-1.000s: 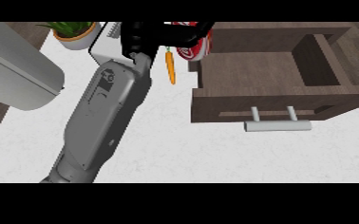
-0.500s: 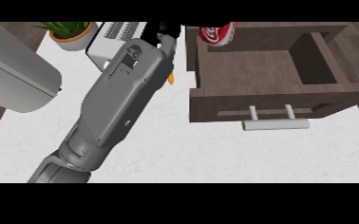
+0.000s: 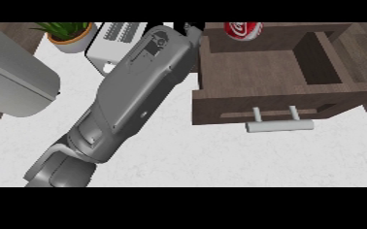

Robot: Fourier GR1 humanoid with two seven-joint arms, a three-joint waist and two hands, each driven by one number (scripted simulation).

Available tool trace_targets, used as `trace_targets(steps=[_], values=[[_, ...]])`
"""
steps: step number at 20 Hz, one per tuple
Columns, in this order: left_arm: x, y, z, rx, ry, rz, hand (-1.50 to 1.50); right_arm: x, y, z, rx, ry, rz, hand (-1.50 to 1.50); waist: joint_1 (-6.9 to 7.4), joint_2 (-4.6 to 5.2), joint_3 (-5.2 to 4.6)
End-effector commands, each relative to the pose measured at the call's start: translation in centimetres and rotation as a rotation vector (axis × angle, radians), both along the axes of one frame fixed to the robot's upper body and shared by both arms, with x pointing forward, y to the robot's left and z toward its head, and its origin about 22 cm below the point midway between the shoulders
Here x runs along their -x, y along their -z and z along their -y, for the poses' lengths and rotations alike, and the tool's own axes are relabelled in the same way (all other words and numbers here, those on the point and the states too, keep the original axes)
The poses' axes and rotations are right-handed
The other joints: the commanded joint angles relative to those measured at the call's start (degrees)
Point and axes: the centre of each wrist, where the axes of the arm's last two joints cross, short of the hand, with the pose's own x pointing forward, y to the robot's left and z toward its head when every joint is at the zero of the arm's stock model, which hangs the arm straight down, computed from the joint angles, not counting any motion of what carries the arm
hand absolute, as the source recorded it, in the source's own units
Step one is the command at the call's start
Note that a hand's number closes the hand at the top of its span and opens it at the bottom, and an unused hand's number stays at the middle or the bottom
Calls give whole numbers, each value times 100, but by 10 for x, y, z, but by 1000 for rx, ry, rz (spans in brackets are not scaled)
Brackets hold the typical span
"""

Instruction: Pick up the can, place it into the drawer and close the drawer

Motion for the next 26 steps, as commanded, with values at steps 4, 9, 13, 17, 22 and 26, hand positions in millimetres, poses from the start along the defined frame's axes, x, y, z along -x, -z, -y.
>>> trace_targets(steps=[4, 9, 13, 17, 22, 26], values=[[-1, 0, 18, -27, -34, -7, 150, -4, -7, -1, 13, -23, 12, -150, -152, 26, 4], [-6, 19, 16, -70, -36, -36, 150, -5, -6, -7, -4, -31, 8, -150, -167, 45, 6], [-5, 16, 22, -72, -55, -65, 150, 1, -8, -11, -17, -15, -3, -150, -230, 42, 7], [-2, 25, 25, -117, -66, -46, 150, -20, -11, -9, 10, -48, 16, -150, -230, 67, 9], [-6, 36, 21, -145, -111, -74, -150, -17, -14, 0, 5, -42, 8, -150, -240, 60, 8], [-8, 46, 16, -142, -156, -92, -150, -21, -11, -15, -6, -64, 16, -150, -267, 89, 7]])
